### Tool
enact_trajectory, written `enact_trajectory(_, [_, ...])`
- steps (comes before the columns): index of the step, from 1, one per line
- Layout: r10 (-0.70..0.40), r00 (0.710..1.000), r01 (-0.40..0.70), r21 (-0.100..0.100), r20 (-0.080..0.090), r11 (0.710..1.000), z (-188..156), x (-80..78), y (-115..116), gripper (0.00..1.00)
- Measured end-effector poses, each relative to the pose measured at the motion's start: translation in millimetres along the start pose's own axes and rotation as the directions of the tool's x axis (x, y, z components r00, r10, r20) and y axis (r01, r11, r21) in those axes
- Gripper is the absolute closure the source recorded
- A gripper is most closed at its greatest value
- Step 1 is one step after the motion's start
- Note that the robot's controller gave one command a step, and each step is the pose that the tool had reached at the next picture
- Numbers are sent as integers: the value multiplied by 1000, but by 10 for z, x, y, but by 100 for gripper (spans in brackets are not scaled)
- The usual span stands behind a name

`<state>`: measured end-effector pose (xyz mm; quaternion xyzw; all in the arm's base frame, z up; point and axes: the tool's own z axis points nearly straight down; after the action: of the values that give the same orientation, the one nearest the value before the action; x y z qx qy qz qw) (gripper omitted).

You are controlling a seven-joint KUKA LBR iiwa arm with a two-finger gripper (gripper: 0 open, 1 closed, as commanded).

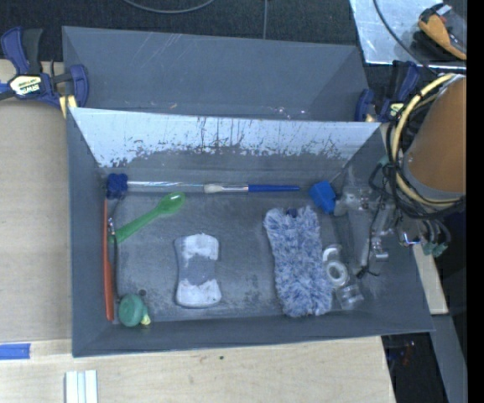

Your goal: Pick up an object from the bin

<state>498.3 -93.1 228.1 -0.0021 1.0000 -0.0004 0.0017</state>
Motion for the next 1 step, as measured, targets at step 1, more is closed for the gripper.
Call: enact_trajectory(1, [242,970,-242,0,0,970,954,-126,135,100])
